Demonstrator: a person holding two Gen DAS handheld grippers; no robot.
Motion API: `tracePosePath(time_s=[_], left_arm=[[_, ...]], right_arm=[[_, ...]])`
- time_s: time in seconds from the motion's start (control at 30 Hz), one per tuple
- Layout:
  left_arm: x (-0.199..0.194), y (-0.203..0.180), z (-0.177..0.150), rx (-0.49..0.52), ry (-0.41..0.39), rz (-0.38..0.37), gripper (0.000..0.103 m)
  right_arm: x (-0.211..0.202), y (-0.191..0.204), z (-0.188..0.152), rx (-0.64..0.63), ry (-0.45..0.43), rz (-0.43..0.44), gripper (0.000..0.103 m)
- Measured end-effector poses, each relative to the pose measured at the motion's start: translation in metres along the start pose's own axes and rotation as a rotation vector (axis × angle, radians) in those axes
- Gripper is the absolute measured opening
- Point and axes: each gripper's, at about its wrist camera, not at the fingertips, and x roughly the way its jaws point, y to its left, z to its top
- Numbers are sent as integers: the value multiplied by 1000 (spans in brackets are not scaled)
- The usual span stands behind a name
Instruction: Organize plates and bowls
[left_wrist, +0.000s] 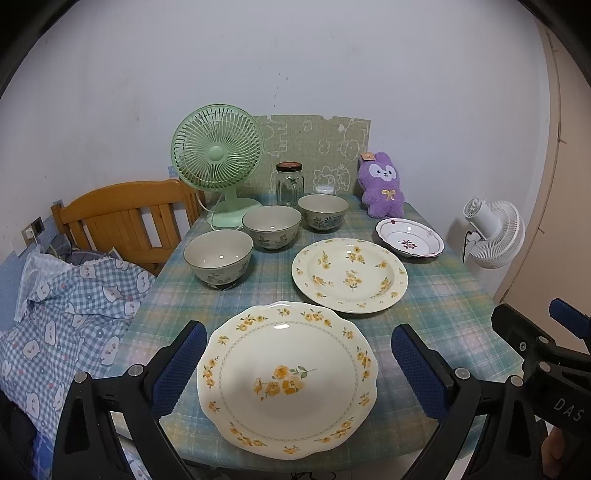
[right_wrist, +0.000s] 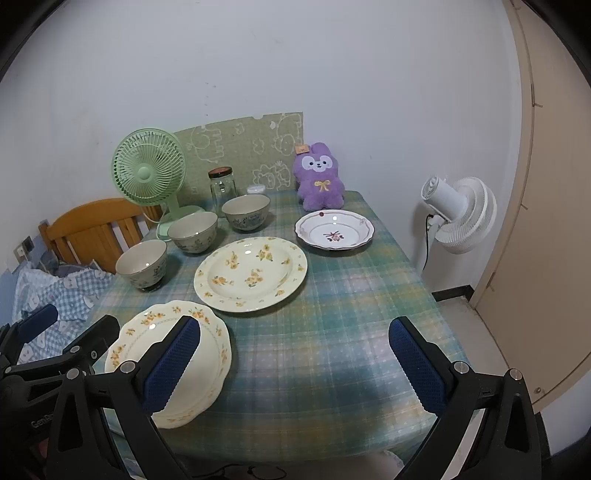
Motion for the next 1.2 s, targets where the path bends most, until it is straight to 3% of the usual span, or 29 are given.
tracePosePath(time_s=[0.4, 0.8, 1.2], left_arm=[[3, 7, 7, -8, 8, 28, 97], [30, 36, 28, 38, -15, 37, 92], [81, 66, 19, 54, 91, 22, 80]], right_arm=[[7, 9, 8, 2, 14, 19, 101], [43, 46, 25, 16, 30, 24, 97], [92, 87, 19, -13, 98, 16, 93]])
